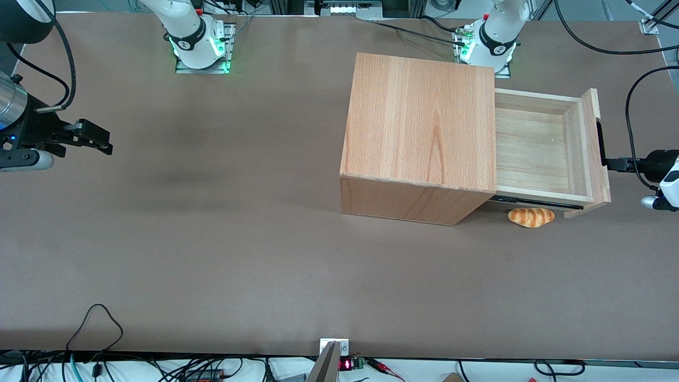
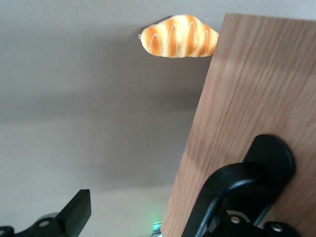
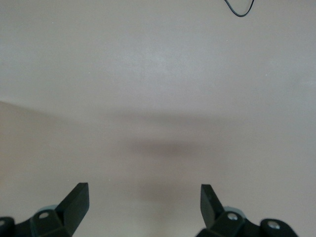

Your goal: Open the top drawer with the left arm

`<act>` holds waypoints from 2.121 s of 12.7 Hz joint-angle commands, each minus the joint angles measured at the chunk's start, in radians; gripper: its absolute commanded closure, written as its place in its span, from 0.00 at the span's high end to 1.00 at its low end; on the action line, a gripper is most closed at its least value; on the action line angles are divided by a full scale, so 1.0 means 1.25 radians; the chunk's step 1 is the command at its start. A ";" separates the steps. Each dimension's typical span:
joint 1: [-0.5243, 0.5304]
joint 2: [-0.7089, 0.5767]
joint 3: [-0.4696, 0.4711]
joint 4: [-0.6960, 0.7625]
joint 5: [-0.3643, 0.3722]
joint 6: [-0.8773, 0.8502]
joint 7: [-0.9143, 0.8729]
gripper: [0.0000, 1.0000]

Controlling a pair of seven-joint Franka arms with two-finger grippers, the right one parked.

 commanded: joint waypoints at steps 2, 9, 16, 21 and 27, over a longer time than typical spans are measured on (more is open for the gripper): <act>0.005 0.017 -0.009 0.076 -0.005 -0.055 0.015 1.00; 0.006 0.013 -0.008 0.173 -0.001 -0.133 0.010 1.00; -0.078 -0.124 -0.023 0.198 0.006 -0.250 -0.119 1.00; -0.195 -0.184 -0.065 0.199 0.043 -0.256 -0.271 1.00; -0.333 -0.291 0.069 0.066 0.050 -0.083 -0.270 1.00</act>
